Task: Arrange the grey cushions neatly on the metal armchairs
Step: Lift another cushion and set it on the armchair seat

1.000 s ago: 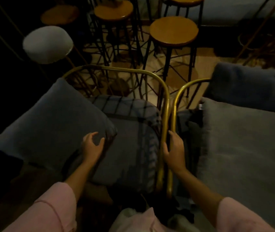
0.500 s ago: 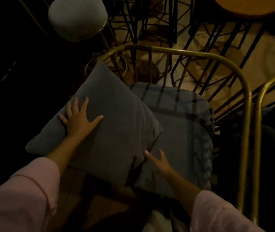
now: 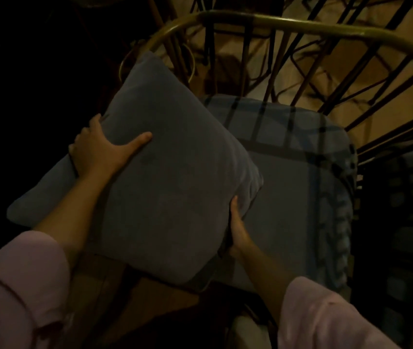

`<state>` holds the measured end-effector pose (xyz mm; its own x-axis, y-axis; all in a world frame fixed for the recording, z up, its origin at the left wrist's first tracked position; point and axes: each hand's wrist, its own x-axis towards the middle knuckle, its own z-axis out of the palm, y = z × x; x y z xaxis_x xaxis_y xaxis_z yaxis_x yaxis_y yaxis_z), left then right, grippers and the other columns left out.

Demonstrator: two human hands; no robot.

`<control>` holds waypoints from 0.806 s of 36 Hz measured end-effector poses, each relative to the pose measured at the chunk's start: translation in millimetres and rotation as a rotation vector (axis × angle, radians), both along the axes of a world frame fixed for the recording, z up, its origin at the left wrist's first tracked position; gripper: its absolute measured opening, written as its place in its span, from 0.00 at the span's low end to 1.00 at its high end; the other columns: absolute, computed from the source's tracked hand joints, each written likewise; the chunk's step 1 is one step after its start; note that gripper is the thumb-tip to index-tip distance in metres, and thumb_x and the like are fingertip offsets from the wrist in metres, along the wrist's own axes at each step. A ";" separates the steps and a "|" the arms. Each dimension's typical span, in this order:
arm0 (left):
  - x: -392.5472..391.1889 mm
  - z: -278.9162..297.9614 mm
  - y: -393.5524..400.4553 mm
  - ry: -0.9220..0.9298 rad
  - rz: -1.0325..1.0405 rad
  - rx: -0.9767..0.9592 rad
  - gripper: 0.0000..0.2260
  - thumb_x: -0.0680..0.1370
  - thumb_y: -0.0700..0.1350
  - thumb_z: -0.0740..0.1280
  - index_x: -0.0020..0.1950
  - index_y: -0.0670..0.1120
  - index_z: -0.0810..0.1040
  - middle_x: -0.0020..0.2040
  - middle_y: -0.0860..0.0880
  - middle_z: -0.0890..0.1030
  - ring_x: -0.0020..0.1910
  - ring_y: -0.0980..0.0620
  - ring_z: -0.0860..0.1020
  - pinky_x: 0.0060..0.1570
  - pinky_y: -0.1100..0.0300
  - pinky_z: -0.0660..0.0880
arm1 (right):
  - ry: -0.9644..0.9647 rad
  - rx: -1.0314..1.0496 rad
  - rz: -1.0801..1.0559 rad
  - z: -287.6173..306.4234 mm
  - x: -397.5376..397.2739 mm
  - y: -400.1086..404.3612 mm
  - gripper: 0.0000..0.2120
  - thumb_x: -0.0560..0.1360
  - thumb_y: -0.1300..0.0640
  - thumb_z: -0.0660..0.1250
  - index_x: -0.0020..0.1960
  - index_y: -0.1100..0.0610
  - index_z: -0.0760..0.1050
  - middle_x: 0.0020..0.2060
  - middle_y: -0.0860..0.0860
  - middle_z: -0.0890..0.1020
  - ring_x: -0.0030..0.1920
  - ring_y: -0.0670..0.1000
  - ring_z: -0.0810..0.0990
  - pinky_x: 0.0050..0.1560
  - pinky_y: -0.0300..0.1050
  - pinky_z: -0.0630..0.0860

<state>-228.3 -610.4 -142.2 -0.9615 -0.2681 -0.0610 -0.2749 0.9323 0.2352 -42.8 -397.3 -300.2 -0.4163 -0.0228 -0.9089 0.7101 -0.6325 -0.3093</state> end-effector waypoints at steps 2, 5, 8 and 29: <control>-0.7 5.6 7.2 0.000 0.004 -0.007 0.53 0.58 0.81 0.60 0.73 0.48 0.65 0.68 0.39 0.73 0.66 0.35 0.72 0.67 0.39 0.67 | 0.040 0.084 -0.049 12.4 6.0 4.4 0.55 0.58 0.20 0.67 0.78 0.44 0.60 0.72 0.51 0.72 0.68 0.55 0.73 0.70 0.61 0.69; 4.5 7.5 18.4 -0.006 0.023 0.065 0.48 0.60 0.80 0.62 0.67 0.46 0.70 0.65 0.39 0.77 0.63 0.35 0.74 0.65 0.41 0.69 | 0.085 0.231 -0.121 26.9 21.9 17.3 0.52 0.60 0.22 0.68 0.77 0.44 0.60 0.72 0.48 0.72 0.68 0.53 0.74 0.71 0.60 0.69; 20.0 -2.9 29.2 -0.039 0.082 0.218 0.44 0.62 0.78 0.64 0.66 0.47 0.72 0.64 0.41 0.78 0.63 0.37 0.76 0.64 0.43 0.72 | 0.132 0.372 -0.162 43.0 39.7 42.0 0.50 0.61 0.25 0.70 0.77 0.46 0.62 0.70 0.48 0.74 0.66 0.52 0.76 0.69 0.57 0.72; 100.7 -115.2 67.5 -0.328 0.256 0.807 0.36 0.71 0.60 0.72 0.73 0.43 0.66 0.70 0.44 0.73 0.67 0.43 0.74 0.60 0.55 0.71 | 0.110 0.751 0.187 34.5 47.3 170.1 0.44 0.71 0.35 0.69 0.79 0.50 0.56 0.76 0.54 0.66 0.74 0.59 0.67 0.73 0.60 0.67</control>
<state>-127.6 -542.9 -257.4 -0.7797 -0.2286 -0.5830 -0.6193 0.4193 0.6638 4.4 -227.2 -265.7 -0.5549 0.5033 -0.6624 0.7246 -0.0986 -0.6820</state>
